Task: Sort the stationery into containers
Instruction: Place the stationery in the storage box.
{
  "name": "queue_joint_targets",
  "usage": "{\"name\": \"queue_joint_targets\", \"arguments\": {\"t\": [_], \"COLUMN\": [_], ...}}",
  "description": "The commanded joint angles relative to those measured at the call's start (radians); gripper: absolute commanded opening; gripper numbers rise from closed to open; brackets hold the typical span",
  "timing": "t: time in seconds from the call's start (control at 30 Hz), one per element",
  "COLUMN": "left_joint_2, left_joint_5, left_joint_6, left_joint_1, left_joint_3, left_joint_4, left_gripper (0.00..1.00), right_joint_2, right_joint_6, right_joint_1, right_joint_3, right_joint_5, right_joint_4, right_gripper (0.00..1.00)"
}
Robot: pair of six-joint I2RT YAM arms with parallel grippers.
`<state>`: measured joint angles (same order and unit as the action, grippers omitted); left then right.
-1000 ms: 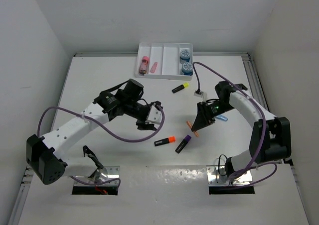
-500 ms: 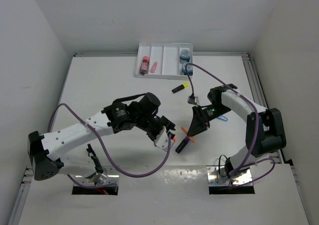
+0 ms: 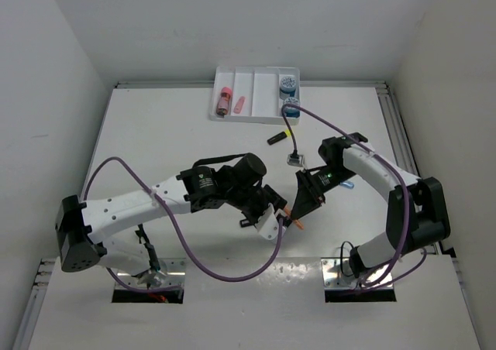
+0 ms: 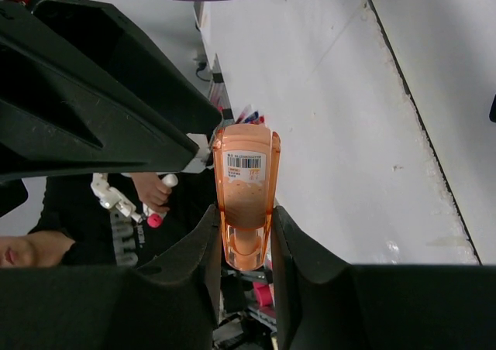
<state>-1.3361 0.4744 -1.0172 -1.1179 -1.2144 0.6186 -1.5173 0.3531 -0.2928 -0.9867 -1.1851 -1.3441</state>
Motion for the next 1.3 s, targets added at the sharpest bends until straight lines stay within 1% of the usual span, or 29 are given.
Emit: {"name": "queue_joint_targets", "arguments": {"t": [0.0,0.23,0.7,0.8,0.87,0.9,0.93,0.97,1.0,1.07,1.1,1.13,1.2,1.23,1.27], "left_joint_2": [-0.014,-0.038,-0.064,-0.067,-0.067,-0.064,-0.063,-0.063,-0.063,-0.061,-0.055,-0.049,-0.029,-0.023,-0.018], "left_joint_5": [-0.02,-0.037,-0.005,-0.006,-0.013,-0.016,-0.02,-0.034,-0.036,-0.028,-0.022,0.002,0.027,0.035,0.039], "left_joint_6": [-0.02,-0.034,-0.024,-0.018,-0.009,-0.001,0.012,0.055,0.077,0.138,0.158,0.202,0.248,0.302,0.333], "left_joint_1": [-0.017,-0.034,-0.062,-0.06,-0.062,-0.06,-0.056,-0.05,-0.042,-0.002,0.018,0.062,0.11,0.147,0.165], "left_joint_3": [-0.031,-0.037,-0.016,-0.016,-0.013,-0.007,-0.002,-0.001,0.003,0.006,0.009,0.021,0.041,0.071,0.085], "left_joint_4": [-0.063,-0.085,-0.063,-0.062,-0.066,-0.069,-0.077,-0.095,-0.102,-0.099,-0.099,-0.099,-0.108,-0.118,-0.147], "left_gripper": [0.53,0.53,0.42,0.36,0.31,0.25,0.21,0.17,0.07,0.0,0.0,0.0,0.0,0.0,0.0], "right_joint_2": [0.035,0.042,0.017,0.011,0.008,0.006,0.006,0.005,0.005,0.003,0.0,-0.001,-0.012,-0.018,-0.023], "right_joint_6": [0.024,0.017,0.026,0.033,0.037,0.035,0.035,0.032,0.021,-0.002,-0.005,-0.006,-0.038,-0.064,-0.112], "right_joint_1": [-0.026,-0.054,-0.065,-0.063,-0.063,-0.065,-0.065,-0.065,-0.065,-0.048,-0.036,-0.016,0.075,0.116,0.211], "right_joint_3": [0.003,0.005,-0.05,-0.058,-0.067,-0.07,-0.073,-0.081,-0.084,-0.105,-0.116,-0.134,-0.207,-0.236,-0.272], "right_joint_5": [-0.001,0.019,-0.002,-0.004,-0.005,-0.005,-0.007,-0.004,-0.001,0.024,0.028,0.038,0.047,0.05,0.054], "right_joint_4": [-0.013,-0.004,-0.027,-0.035,-0.04,-0.041,-0.04,-0.041,-0.038,-0.03,-0.03,-0.029,0.002,0.032,0.08], "right_gripper": [0.0,0.0,0.0,0.0,0.0,0.0,0.02,0.17,0.28,0.51,0.55,0.57,0.59,0.59,0.61]}}
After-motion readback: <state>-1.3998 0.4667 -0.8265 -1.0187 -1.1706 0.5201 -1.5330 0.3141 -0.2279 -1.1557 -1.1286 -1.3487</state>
